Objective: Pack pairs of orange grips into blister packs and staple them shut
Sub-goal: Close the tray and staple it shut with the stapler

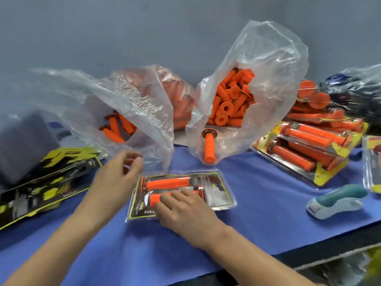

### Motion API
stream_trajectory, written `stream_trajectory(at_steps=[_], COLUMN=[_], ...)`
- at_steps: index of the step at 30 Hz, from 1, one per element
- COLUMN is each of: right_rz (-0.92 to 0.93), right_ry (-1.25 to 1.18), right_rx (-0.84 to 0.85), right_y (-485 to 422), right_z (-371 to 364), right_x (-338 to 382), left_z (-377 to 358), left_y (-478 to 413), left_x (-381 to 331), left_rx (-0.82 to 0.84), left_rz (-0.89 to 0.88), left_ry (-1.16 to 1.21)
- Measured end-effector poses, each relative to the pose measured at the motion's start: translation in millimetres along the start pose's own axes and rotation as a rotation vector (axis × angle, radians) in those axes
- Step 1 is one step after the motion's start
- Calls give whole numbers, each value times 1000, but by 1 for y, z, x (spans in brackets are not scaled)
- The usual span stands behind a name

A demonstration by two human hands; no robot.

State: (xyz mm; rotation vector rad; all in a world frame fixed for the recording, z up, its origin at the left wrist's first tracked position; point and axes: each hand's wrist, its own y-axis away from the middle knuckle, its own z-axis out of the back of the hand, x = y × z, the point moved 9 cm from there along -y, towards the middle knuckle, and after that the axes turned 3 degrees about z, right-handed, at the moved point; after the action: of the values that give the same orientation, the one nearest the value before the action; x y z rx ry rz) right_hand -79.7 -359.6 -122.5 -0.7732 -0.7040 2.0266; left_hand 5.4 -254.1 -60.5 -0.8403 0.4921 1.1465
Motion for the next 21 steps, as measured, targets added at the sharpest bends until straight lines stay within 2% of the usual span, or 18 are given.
stream_trajectory(at_steps=[2, 5, 7, 9, 13, 17, 21], right_rz=[71, 161, 187, 207, 178, 152, 155], right_ry=[37, -3, -14, -26, -21, -50, -55], right_rx=[58, 82, 69, 50, 104, 126, 91], right_y=[-6, -10, -12, -14, -15, -17, -14], right_z=[-6, -9, -6, -2, -7, -11, -7], right_x=[11, 22, 27, 32, 42, 53, 51], left_z=[18, 2, -15, -24, -36, -46, -44], left_y=[22, 54, 60, 61, 58, 63, 62], left_x=[78, 129, 128, 119, 110, 106, 110], left_rx=[-11, 123, 266, 338, 359, 476, 474], left_rz=[322, 607, 622, 586, 619, 626, 659], left_ry=[10, 318, 371, 377, 424, 434, 490])
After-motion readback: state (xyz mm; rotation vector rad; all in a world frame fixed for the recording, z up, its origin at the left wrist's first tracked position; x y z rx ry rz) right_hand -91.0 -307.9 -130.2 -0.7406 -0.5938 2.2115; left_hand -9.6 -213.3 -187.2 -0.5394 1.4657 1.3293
